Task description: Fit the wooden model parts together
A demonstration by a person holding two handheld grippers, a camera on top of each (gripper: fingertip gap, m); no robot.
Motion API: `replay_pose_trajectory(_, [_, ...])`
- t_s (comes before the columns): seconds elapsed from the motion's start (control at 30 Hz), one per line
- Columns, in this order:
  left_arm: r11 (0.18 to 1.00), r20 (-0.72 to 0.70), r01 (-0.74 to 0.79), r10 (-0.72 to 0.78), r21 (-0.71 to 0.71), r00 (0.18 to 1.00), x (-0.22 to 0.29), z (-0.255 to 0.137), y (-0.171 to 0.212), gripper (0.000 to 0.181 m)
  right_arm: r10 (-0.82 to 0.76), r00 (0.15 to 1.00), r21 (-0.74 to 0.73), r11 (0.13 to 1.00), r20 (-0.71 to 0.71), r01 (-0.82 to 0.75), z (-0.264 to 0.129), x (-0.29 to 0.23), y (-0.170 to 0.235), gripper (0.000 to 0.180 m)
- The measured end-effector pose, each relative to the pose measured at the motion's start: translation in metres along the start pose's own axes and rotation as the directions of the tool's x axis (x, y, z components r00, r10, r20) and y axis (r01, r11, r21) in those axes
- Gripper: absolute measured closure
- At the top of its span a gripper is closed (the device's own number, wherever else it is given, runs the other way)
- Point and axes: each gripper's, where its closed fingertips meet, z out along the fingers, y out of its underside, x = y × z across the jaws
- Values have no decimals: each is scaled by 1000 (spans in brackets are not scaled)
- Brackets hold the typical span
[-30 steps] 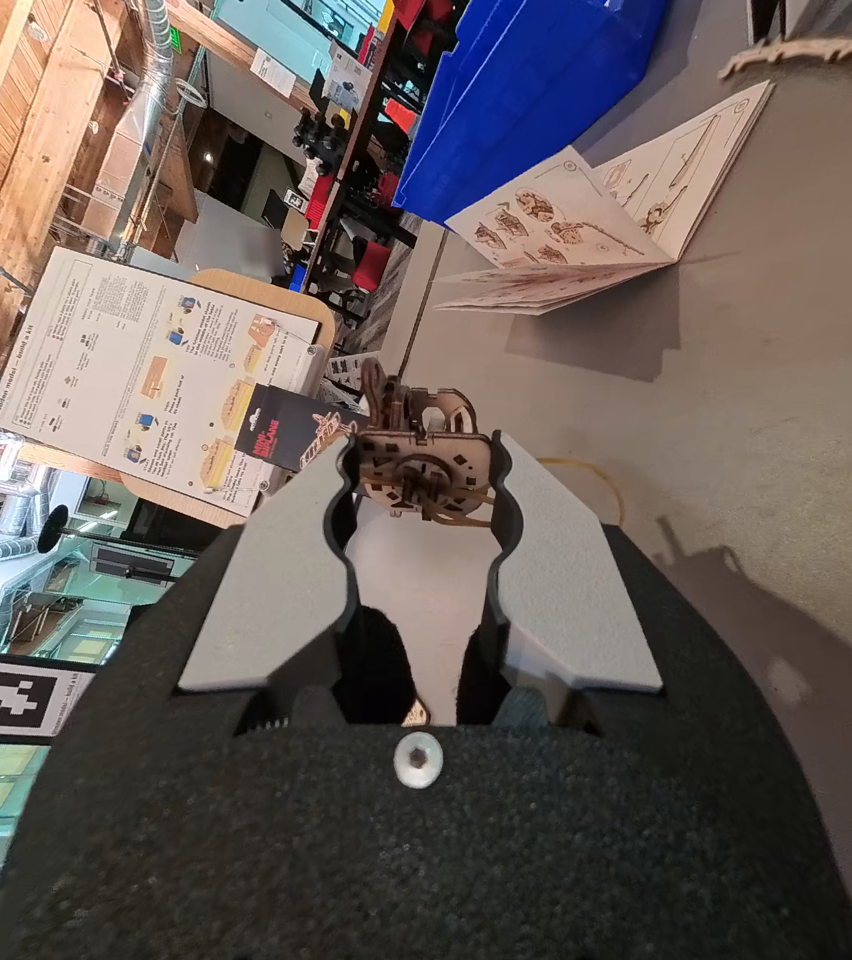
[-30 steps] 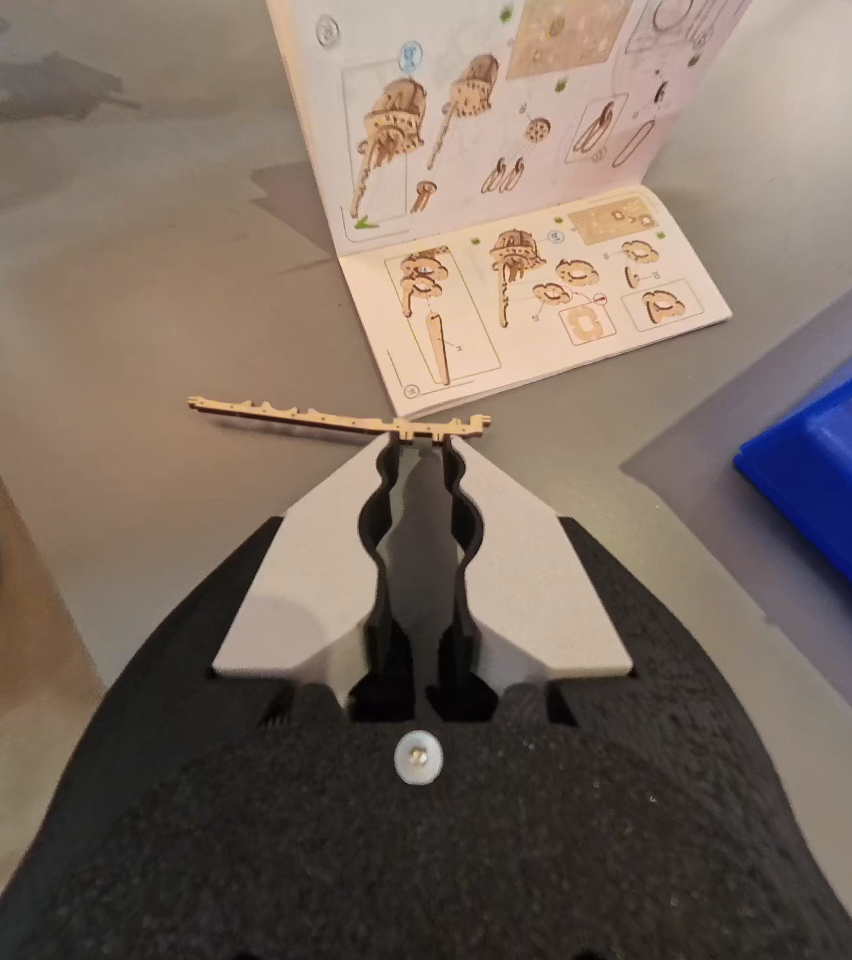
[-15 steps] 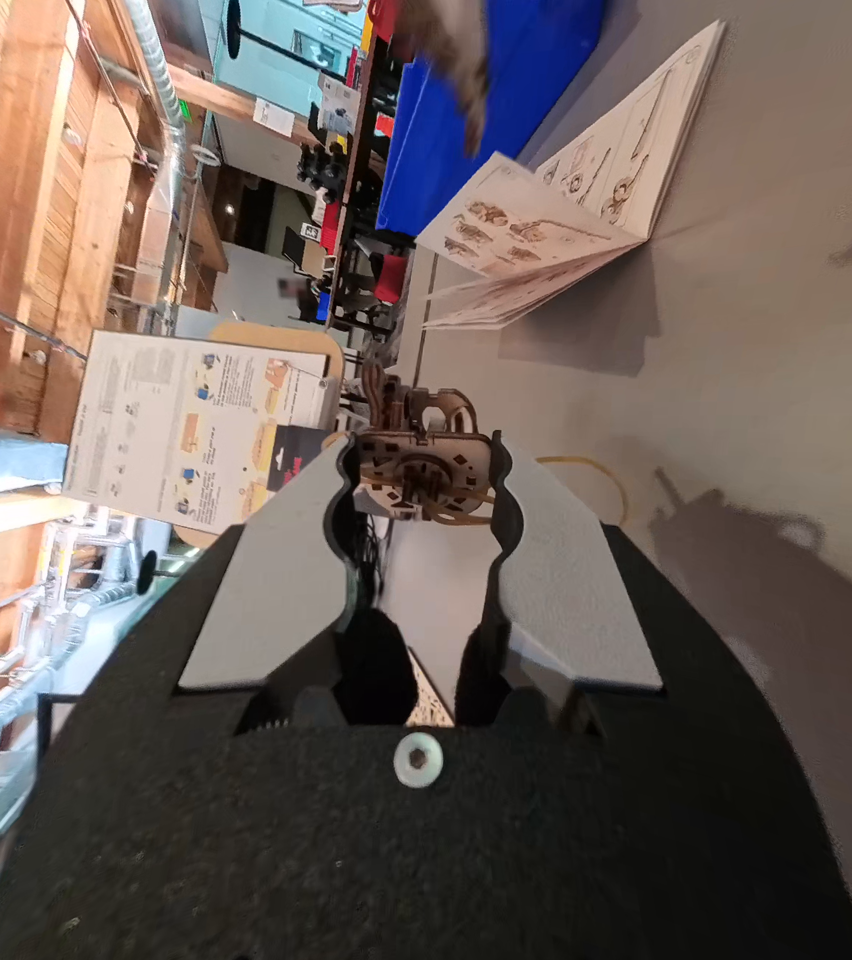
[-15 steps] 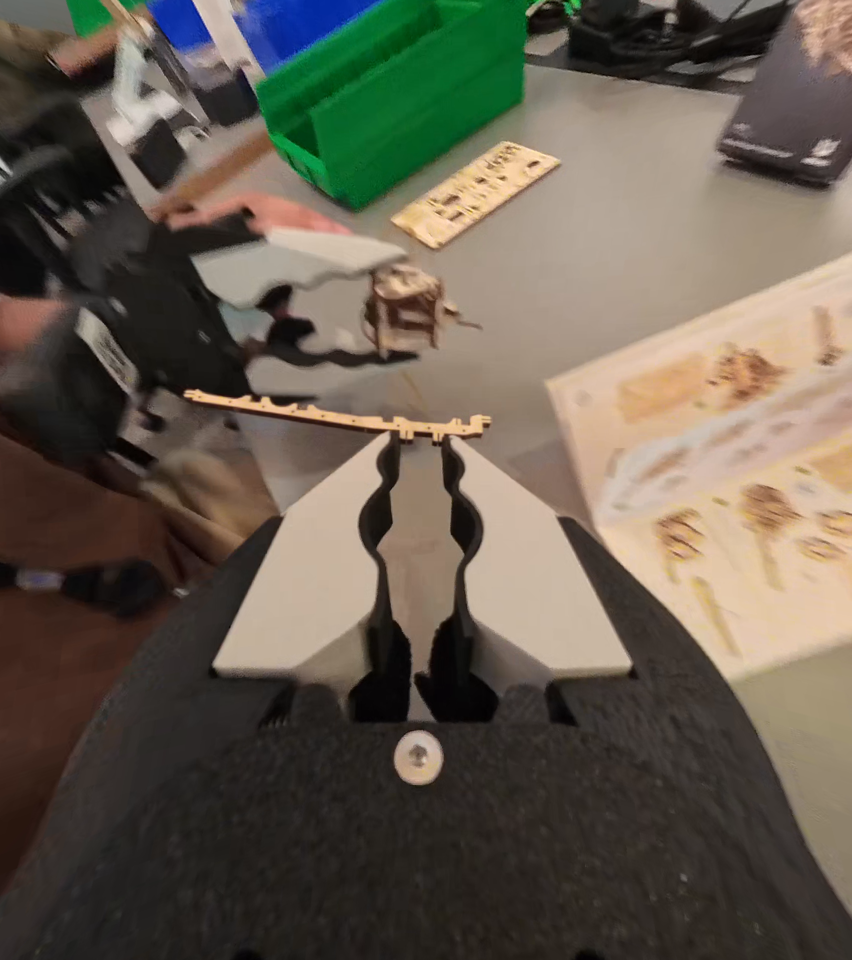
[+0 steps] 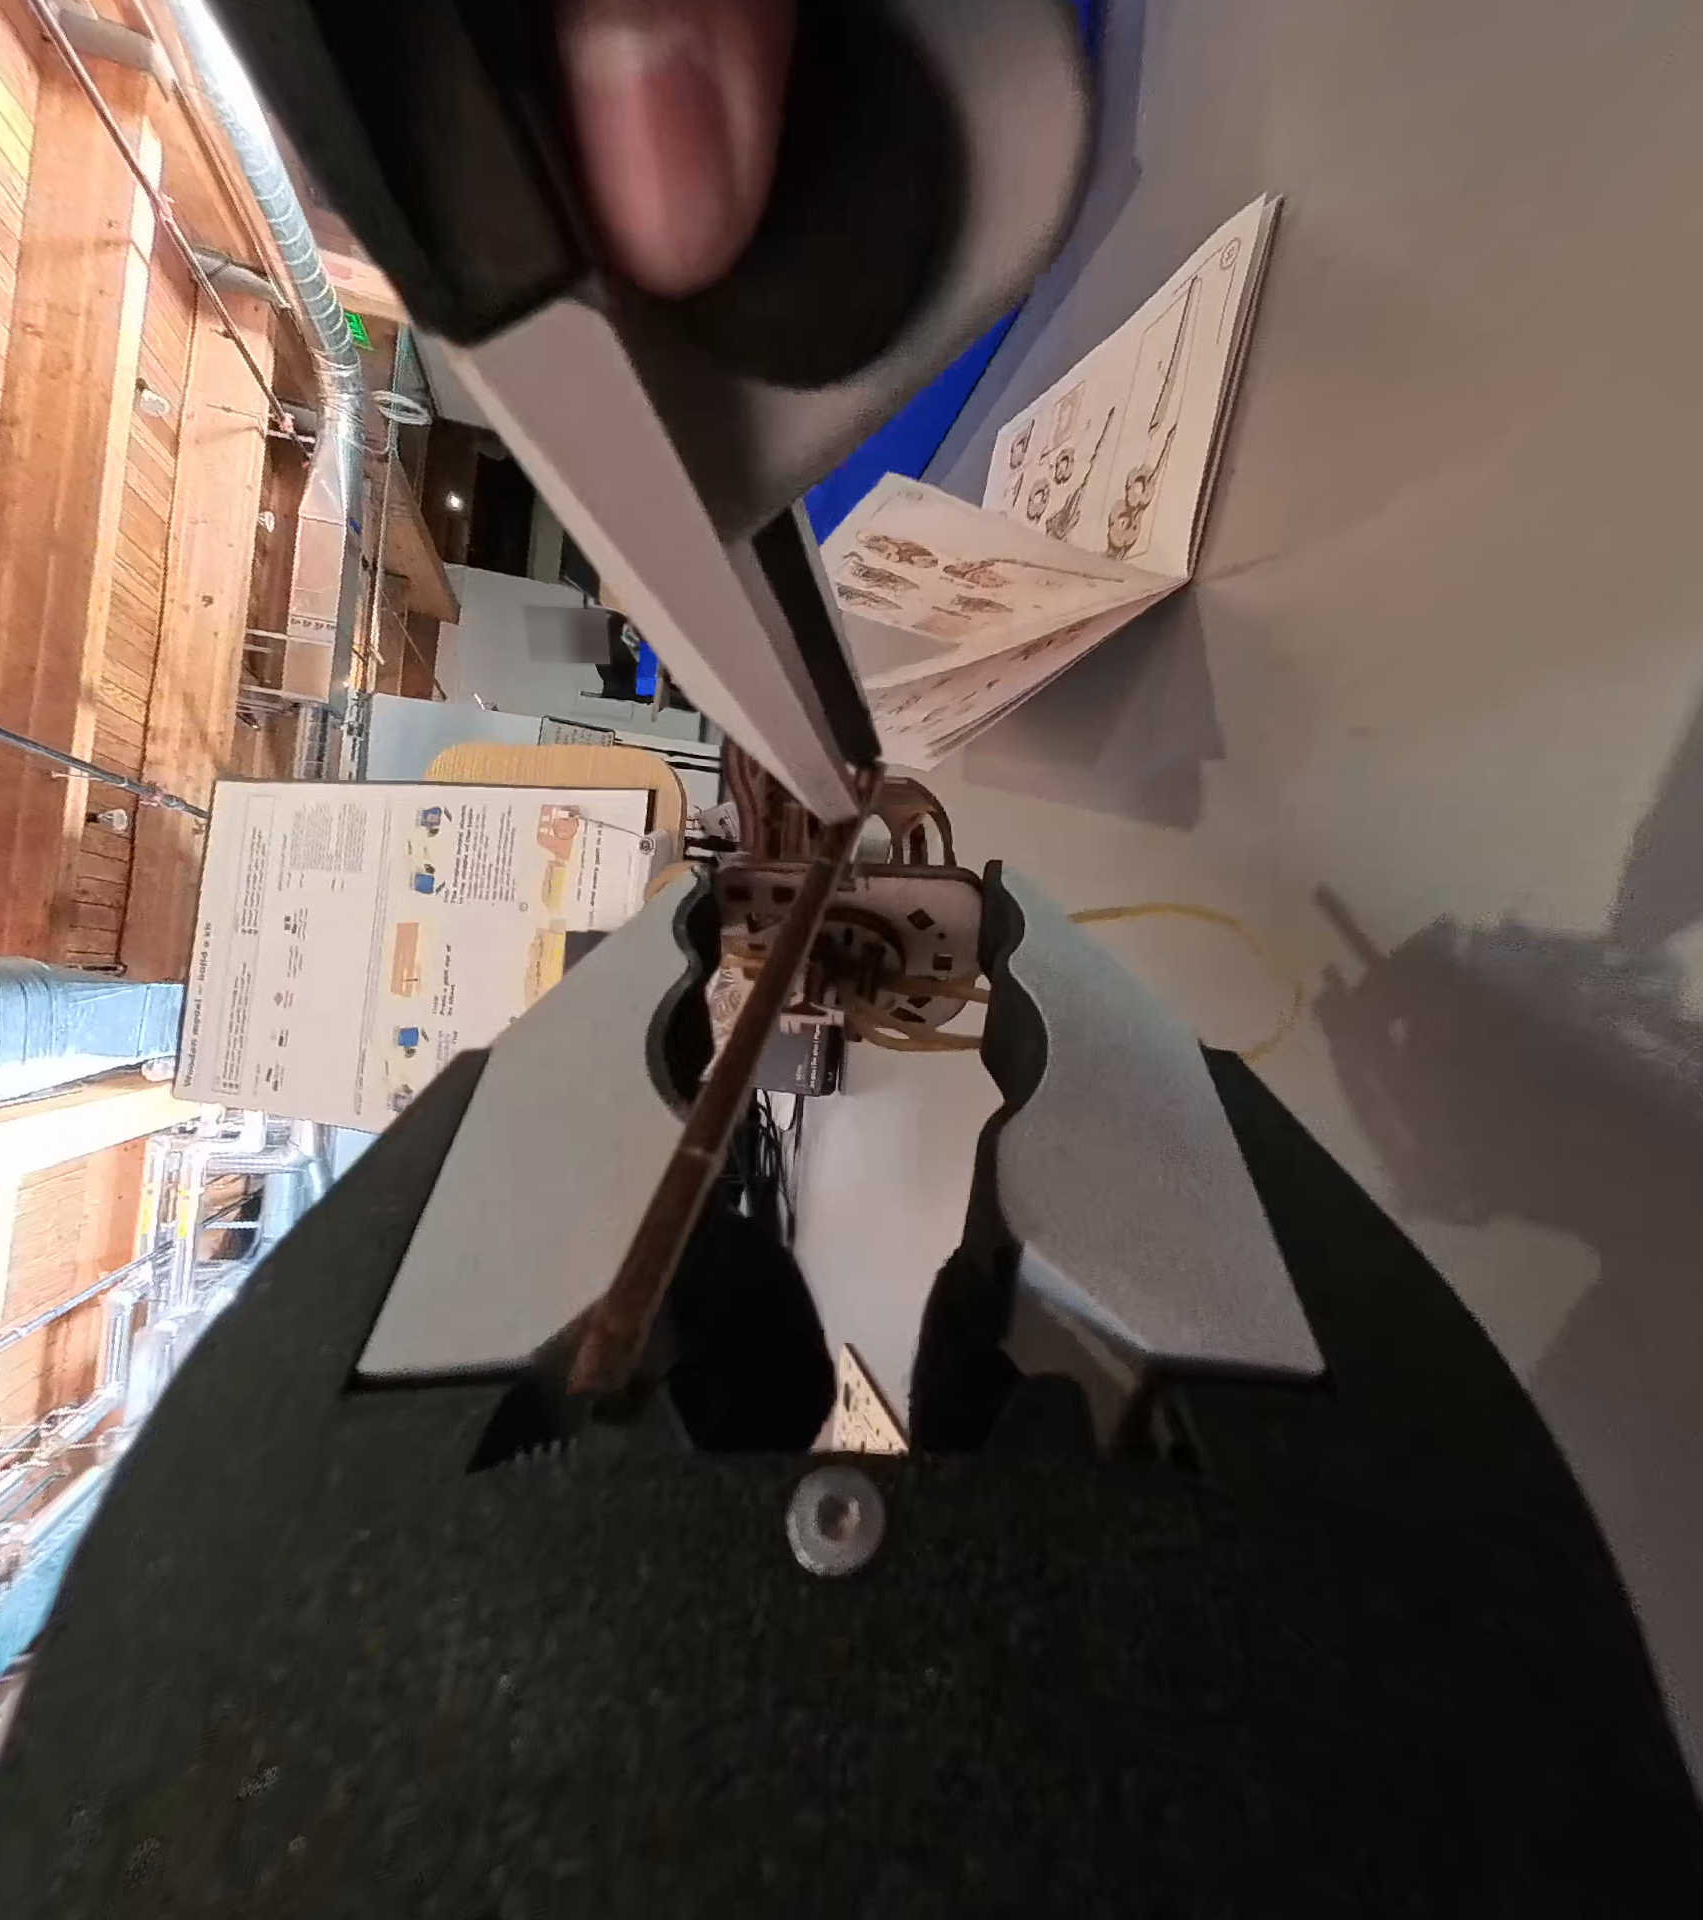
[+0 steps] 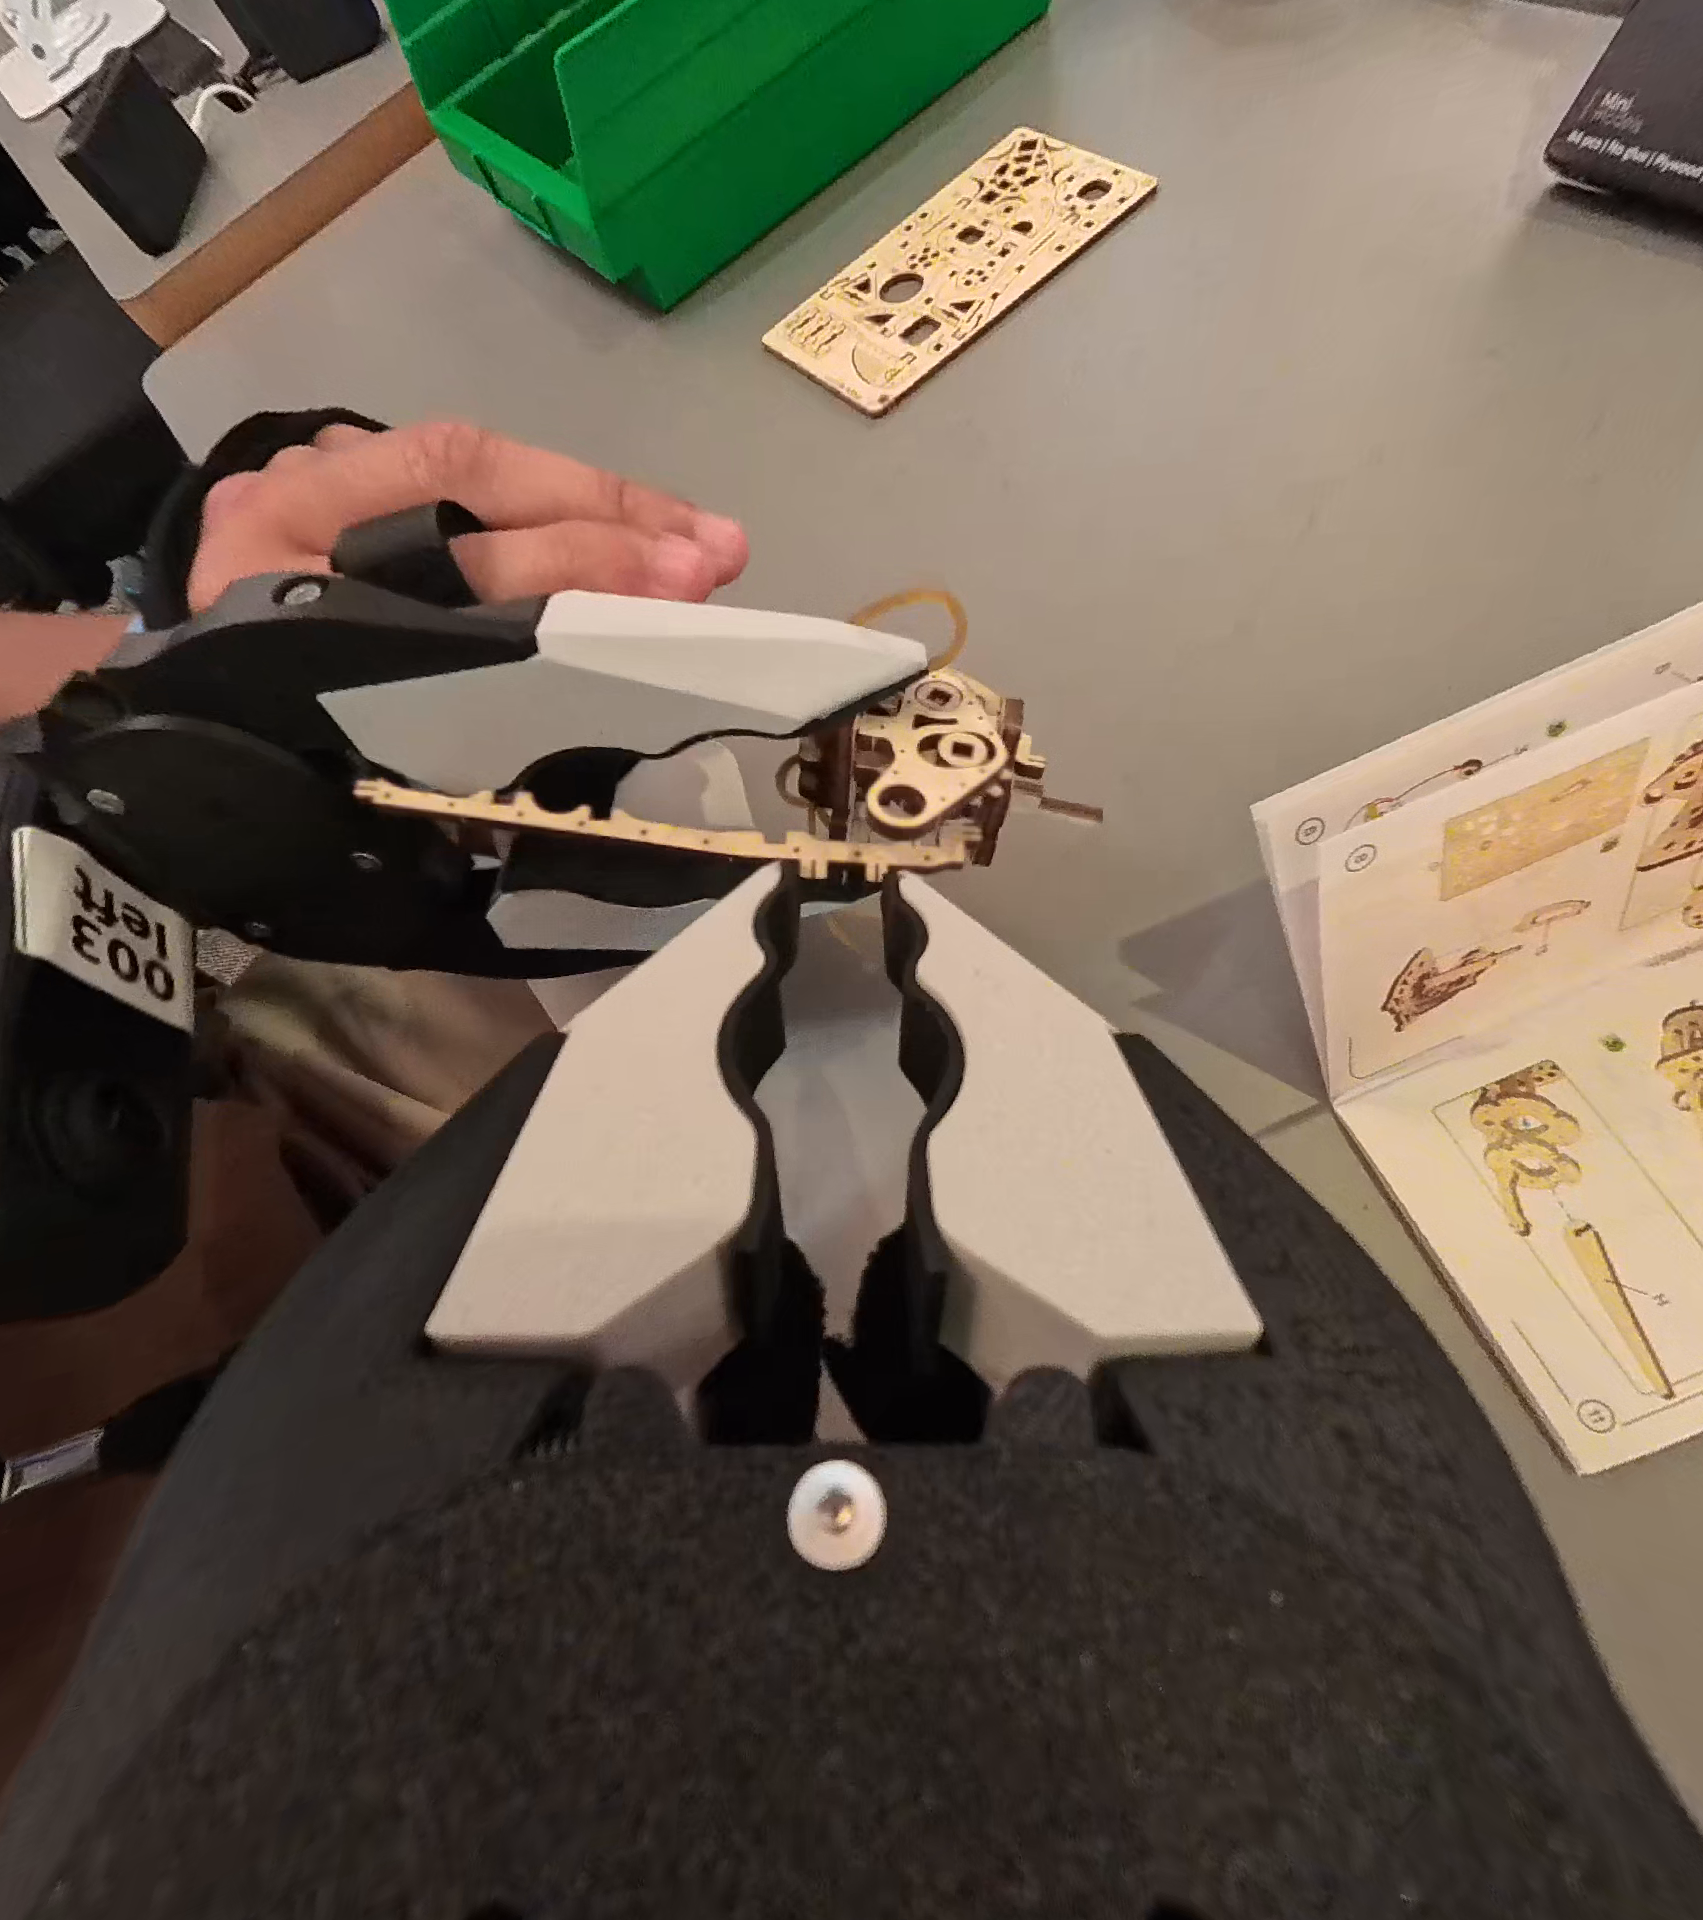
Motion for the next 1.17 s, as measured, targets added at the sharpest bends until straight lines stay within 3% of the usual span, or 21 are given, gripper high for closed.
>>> replay_pose_trajectory(0.03, [1000, 0, -7, 7, -1, 1000, 0, 0, -1, 134, -2, 1000, 0, 1000, -4, 2, 0, 0, 0, 165])
replay_pose_trajectory(0.07, [1000, 0, -12, 12, -4, 1000, 1, 0, -1, 134, -8, 1000, 4, 1000, 1, 8, 0, -2, 0, 180])
replay_pose_trajectory(0.33, [999, -6, -17, 17, -33, 1000, 2, 0, 7, 133, -65, 991, -40, 997, -119, 60, -15, 33, 19, 180])
replay_pose_trajectory(0.5, [995, -23, 1, -3, -99, 1000, 0, -5, 41, 133, -180, 959, -29, 981, 218, 191, -13, 13, 72, 162])
replay_pose_trajectory(0.6, [987, -1, 58, -59, -149, 998, -13, -7, 64, 133, -295, 914, -2, 951, 277, 308, 5, -13, 85, 162])
replay_pose_trajectory(0.77, [962, 43, 206, -202, -178, 978, -30, -10, 85, 133, -263, 872, -78, 944, 413, 321, 27, -64, 97, 151])
replay_pose_trajectory(0.9, [960, 41, 204, -200, -192, 979, -28, -11, 89, 133, -323, 894, -91, 926, 310, 366, 27, -76, 104, 158])
replay_pose_trajectory(1.17, [948, -11, 276, -281, -158, 960, -20, -8, 80, 133, -111, 968, -137, 980, 227, 145, 26, -74, 124, 162])
